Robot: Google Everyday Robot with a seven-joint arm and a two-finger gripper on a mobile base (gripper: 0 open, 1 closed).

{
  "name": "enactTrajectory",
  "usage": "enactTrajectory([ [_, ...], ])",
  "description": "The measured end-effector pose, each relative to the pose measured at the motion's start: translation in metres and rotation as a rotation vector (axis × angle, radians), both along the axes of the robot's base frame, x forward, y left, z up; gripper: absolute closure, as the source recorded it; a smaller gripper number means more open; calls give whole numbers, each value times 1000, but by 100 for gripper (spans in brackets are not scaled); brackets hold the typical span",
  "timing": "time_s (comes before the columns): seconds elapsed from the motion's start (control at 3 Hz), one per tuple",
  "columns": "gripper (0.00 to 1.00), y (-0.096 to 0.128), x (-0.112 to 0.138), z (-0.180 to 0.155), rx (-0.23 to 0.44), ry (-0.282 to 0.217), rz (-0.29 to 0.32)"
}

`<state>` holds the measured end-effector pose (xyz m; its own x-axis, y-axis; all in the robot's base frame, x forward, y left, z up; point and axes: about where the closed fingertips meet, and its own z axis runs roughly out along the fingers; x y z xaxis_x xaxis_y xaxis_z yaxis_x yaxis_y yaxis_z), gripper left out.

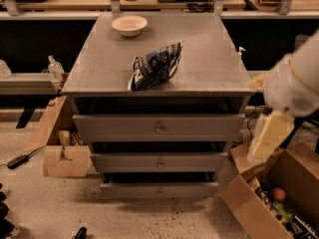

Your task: Open bottom drawer

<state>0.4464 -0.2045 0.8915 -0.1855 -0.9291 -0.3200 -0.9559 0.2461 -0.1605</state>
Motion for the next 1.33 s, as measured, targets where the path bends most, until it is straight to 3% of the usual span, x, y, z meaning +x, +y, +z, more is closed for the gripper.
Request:
enactTrajectory([
  [0.33,0,-1,-12,-87,102,25,33],
  [0.67,0,7,-16,-168,145,13,69],
  [1.0,0,4,-8,-223,154,-44,47],
  [1.33,0,-20,34,-245,88,-132,-33],
])
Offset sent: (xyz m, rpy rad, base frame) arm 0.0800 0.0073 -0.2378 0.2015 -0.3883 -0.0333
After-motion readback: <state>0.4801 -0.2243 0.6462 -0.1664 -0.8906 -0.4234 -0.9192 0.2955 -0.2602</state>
